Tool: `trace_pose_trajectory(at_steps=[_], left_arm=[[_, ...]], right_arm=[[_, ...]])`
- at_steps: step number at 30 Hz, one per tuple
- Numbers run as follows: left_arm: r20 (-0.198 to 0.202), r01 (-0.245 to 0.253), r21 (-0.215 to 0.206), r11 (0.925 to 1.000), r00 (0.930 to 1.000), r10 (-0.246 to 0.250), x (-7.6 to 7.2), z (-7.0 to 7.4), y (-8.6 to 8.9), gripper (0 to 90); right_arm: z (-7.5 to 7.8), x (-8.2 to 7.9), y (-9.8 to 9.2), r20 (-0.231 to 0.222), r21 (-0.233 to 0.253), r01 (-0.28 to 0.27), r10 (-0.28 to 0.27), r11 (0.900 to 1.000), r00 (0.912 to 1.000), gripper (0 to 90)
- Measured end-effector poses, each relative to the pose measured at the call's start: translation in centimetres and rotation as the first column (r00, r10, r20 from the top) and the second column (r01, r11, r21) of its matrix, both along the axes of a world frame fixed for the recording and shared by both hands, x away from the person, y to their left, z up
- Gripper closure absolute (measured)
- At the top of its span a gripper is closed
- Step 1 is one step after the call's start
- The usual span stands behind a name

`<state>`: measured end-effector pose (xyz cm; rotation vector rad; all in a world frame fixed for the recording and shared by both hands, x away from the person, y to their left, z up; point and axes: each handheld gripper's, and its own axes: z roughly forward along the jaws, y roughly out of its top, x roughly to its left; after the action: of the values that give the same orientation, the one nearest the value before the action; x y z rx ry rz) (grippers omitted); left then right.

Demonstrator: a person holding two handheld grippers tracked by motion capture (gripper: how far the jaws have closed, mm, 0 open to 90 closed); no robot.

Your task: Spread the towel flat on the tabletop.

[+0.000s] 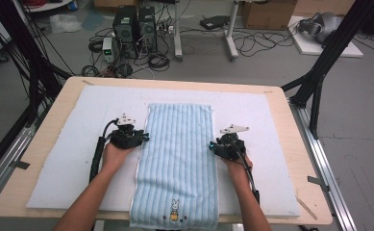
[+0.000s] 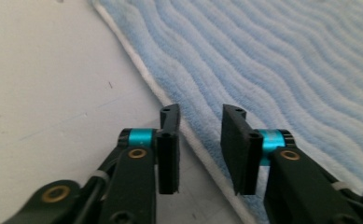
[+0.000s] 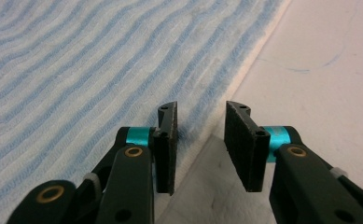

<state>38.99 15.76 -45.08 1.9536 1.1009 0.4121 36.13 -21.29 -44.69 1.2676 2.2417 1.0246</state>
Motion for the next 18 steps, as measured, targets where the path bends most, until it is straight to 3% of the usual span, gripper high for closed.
trace_pose_trajectory(at_steps=[3,6,9,11,13,16,18], left_arm=[[0.003,0.004,0.024,0.9997,1.0000,-0.004,0.4,0.1,-0.3,86.3],[-0.007,-0.023,0.033,0.9992,0.9997,0.023,1.2,0.2,-0.5,87.2],[-0.009,-0.038,-0.010,0.9992,0.9992,0.038,1.6,-0.1,-0.2,86.8],[-0.009,-0.043,-0.017,0.9989,0.9991,0.043,1.6,0.0,0.0,82.7],[0.003,-0.058,-0.022,0.9981,0.9983,0.058,1.6,0.1,0.4,68.9],[0.020,-0.033,-0.061,0.9976,0.9992,0.035,1.3,0.5,1.1,61.3],[0.042,-0.012,-0.082,0.9965,0.9990,0.016,1.1,0.8,1.3,61.2]], right_arm=[[0.0,0.0,0.3,0.009,-0.015,-0.046,0.046,0.999,0.9989,86.0],[0.1,0.2,0.7,0.026,-0.050,-0.015,0.017,0.999,0.9995,86.6],[0.1,0.2,0.5,0.016,-0.024,0.004,-0.003,1.000,0.9999,85.5],[0.1,0.2,0.4,0.022,-0.027,0.015,-0.014,1.000,0.9997,80.1],[0.2,0.3,0.1,0.032,-0.021,0.018,-0.018,1.000,0.9993,72.7],[0.6,0.3,-0.8,0.046,0.048,0.022,-0.024,0.999,0.9987,68.7],[0.9,0.6,-1.0,0.075,0.059,-0.001,-0.003,0.998,0.9972,68.4]])
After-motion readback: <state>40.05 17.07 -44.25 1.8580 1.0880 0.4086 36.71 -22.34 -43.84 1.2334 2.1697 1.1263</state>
